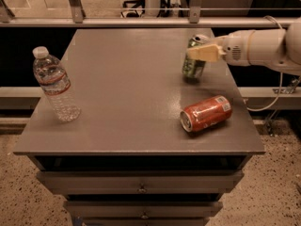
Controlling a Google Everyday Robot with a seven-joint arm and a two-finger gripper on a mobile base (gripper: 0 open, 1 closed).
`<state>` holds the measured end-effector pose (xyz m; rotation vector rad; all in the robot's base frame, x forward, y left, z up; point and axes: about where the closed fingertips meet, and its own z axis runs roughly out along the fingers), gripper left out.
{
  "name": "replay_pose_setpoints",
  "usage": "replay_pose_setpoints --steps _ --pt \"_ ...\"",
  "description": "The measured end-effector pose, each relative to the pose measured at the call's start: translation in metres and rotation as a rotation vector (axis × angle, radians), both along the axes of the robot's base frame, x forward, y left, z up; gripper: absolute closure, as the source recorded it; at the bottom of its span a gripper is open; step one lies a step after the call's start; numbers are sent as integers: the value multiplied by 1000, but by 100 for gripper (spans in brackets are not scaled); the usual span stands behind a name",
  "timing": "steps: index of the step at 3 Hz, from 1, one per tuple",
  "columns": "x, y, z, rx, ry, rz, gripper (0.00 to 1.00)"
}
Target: Move green can near coke can
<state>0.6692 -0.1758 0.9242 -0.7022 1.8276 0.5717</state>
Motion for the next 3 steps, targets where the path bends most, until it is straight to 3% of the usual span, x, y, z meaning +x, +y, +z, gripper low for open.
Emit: replay_pose_setpoints --steps 2,3 --pt "-63 -69 12 -46 10 -26 100" --pt "-79 -79 8 -45 32 -17 100"
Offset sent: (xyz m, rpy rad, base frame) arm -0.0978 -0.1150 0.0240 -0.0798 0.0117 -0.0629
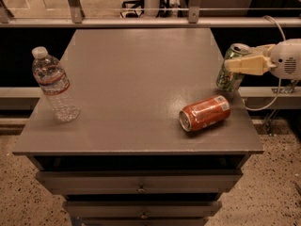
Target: Move green can near coke can
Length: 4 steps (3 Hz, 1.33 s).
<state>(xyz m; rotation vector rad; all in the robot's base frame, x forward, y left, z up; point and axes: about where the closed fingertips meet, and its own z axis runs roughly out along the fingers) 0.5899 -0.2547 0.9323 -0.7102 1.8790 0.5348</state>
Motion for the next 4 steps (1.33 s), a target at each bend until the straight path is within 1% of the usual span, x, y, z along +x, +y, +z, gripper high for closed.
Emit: replay_pose_setpoints --steps 1,2,3,4 --pt "-4 4 -5 23 10 23 100" --pt "-4 14 -5 43 3 58 98" --pt "-5 20 -5 43 3 81 74" --pt "-13 19 -6 37 6 92 51"
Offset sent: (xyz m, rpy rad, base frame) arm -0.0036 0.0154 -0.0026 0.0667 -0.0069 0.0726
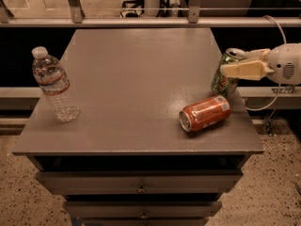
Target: Move green can near coke can
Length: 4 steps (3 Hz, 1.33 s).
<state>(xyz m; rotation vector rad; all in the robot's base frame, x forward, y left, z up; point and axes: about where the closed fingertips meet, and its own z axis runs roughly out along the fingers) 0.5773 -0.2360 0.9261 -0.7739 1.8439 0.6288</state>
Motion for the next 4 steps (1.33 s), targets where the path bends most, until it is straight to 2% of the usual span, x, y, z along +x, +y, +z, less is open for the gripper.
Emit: replay_pose_setpoints --steps 2,3,4 --pt "-18 -6 -3 -3 3 14 4" --pt "-25 -8 -6 2 6 18 0" --pt "-25 -8 -6 2 6 18 0"
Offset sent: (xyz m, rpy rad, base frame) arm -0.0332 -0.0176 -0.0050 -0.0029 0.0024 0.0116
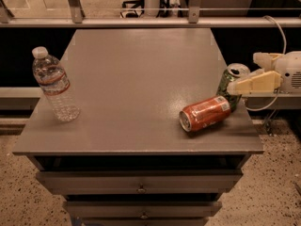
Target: Move green can near coke can
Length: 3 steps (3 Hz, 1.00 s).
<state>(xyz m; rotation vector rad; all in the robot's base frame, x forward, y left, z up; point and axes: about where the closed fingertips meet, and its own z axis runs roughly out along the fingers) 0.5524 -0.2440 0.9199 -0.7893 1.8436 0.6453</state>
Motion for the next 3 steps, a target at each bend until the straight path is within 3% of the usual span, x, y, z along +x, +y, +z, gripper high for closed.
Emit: replay_pose_setpoints --steps 1,2,3 --pt "-2 -20 -6 28 -1 -45 0" --pt "-12 -84 -16 125 -50 -160 0" --pt "-21 -130 -18 173 -88 -234 0"
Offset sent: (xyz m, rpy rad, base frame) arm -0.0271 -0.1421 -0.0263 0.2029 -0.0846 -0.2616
